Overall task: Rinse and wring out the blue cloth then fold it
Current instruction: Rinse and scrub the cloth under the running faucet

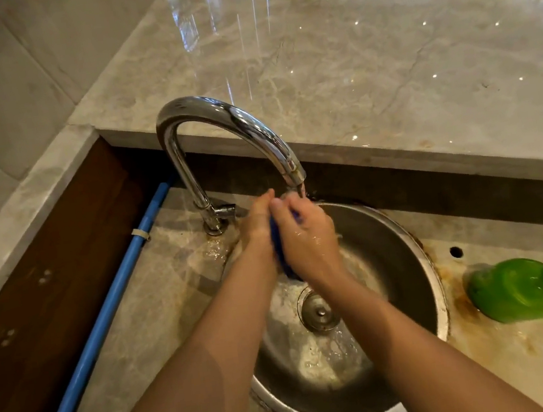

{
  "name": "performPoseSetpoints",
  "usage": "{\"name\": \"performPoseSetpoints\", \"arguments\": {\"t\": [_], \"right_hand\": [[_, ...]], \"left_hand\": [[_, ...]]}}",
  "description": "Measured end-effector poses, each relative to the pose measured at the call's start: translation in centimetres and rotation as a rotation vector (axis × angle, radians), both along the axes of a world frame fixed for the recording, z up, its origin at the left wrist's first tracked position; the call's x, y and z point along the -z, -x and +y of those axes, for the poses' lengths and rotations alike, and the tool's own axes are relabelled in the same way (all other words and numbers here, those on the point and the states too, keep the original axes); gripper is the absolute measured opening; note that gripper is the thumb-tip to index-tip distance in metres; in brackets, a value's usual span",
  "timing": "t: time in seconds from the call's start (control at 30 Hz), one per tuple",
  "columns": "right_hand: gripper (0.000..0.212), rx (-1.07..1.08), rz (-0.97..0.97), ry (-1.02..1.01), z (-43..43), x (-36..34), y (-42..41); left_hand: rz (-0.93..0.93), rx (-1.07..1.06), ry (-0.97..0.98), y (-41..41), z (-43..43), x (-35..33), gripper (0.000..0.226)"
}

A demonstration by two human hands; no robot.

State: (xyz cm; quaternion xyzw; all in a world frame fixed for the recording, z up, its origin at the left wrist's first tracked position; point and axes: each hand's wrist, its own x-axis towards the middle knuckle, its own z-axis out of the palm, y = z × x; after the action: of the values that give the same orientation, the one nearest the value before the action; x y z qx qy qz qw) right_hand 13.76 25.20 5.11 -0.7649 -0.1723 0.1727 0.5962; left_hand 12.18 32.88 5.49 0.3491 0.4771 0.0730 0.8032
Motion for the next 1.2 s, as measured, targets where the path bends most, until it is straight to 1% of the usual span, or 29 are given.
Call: {"name": "performPoseSetpoints", "arguments": {"t": [0.03,0.07,0.13,0.2,0.23,0.3,0.4,0.43,0.5,0.53,0.57,0.6,0.63,0.67,0.7,0.73,0.77,0.8,0.83,0.87,0.9,0.93,0.97,1.03,1.07,1.13,1.17,1.2], "right_hand": [[0.031,0.057,-0.085,0.068,0.7,-0.3,-0.1],[0.030,0.100,-0.099,0.136,1.1,-0.4,-0.9],[0.024,0.092,0.068,0.210,0.9,-0.3,-3.6],[0.021,0.058,0.271,0.162,0.0,-0.3,-4.9],[0.023,0.046,0.314,0.142,0.0,-0.3,-4.5],[0.029,0.042,0.265,0.127,0.4,-0.5,-2.0],[0.032,0.045,0.095,0.129,1.0,-0.8,-0.5],[0.033,0.054,0.073,0.149,1.1,-0.8,-1.5],[0.028,0.016,0.110,0.212,1.0,-1.1,-3.8],[0.026,-0.018,0.157,0.227,0.8,-1.1,-4.6],[0.026,-0.044,0.208,0.228,0.6,-1.0,-4.9],[0.028,-0.037,0.301,0.183,0.2,-0.8,-4.6],[0.030,-0.012,0.441,0.106,-0.2,-1.0,-3.8],[0.032,0.024,0.568,0.037,-0.7,-1.1,-2.9],[0.030,0.032,0.620,-0.006,-1.2,-1.1,-2.0],[0.026,0.032,0.611,-0.047,-1.7,-1.0,-1.3],[0.021,0.034,0.558,-0.095,-2.3,-1.0,-0.9],[0.017,0.049,0.490,-0.158,-2.6,-1.3,-0.7],[0.013,0.058,0.398,-0.195,-2.8,-1.6,-0.7],[0.010,0.053,0.289,-0.196,-2.8,-1.7,-0.6],[0.008,0.031,0.177,-0.169,-2.5,-1.7,-0.4],[0.003,0.015,0.088,-0.127,-2.1,-1.6,0.0],[0.005,0.030,0.013,-0.083,-1.4,-1.5,0.2],[0.022,0.159,-0.061,-0.004,0.0,-1.3,-0.3],[0.028,0.209,-0.037,0.042,0.4,-1.2,-1.1],[0.033,0.190,0.109,0.171,0.7,-1.1,-3.3],[0.031,0.151,0.213,0.190,0.3,-0.7,-4.0],[0.028,0.119,0.335,0.157,-0.1,-0.5,-4.3]], "left_hand": [[-0.012,-0.013,0.028,0.0,-0.6,0.0,0.035],[-0.017,-0.009,0.028,0.0,-1.2,0.3,0.038],[0.019,0.032,-0.028,0.4,-2.5,0.4,0.029],[0.049,0.056,-0.133,0.0,-2.2,0.2,0.026],[0.059,0.053,-0.176,-0.5,-1.4,-0.2,0.026],[0.063,0.011,-0.137,-1.4,0.2,-0.9,0.024],[0.114,-0.064,-0.110,-1.5,0.3,-1.1,0.020],[0.127,-0.055,-0.120,-1.2,-0.3,-0.8,0.023],[0.109,0.019,-0.165,-0.8,-2.0,0.2,0.026],[0.103,0.057,-0.192,-0.8,-2.6,0.2,0.025],[0.092,0.055,-0.177,-0.9,-2.6,0.1,0.023],[0.088,0.019,-0.152,-1.1,-2.2,-0.3,0.021],[0.105,-0.029,-0.146,-1.5,-1.6,-0.7,0.019],[0.117,-0.062,-0.178,-1.8,-0.9,-0.9,0.019],[0.124,-0.077,-0.238,-2.0,-0.3,-0.8,0.021],[0.138,-0.087,-0.309,-2.1,0.2,-0.6,0.026],[0.167,-0.086,-0.371,-2.1,0.7,-0.4,0.030],[0.207,-0.072,-0.412,-2.0,1.0,-0.3,0.028],[0.216,-0.066,-0.424,-1.8,1.3,-0.4,0.019],[0.197,-0.059,-0.414,-1.6,1.4,-0.4,0.009],[0.160,-0.043,-0.387,-1.6,1.3,-0.5,0.006],[0.123,-0.014,-0.346,-1.6,1.0,-0.8,0.009],[0.080,0.009,-0.277,-1.6,0.6,-0.9,0.018],[-0.003,0.030,-0.142,-1.3,-0.9,-1.3,0.038],[-0.016,0.029,-0.127,-1.0,-1.9,-1.3,0.038],[-0.008,0.036,-0.227,-0.2,-2.8,-1.1,0.029],[-0.020,0.041,-0.282,0.0,-2.9,-0.8,0.029],[-0.034,0.049,-0.326,0.1,-2.6,-0.8,0.031]]}}
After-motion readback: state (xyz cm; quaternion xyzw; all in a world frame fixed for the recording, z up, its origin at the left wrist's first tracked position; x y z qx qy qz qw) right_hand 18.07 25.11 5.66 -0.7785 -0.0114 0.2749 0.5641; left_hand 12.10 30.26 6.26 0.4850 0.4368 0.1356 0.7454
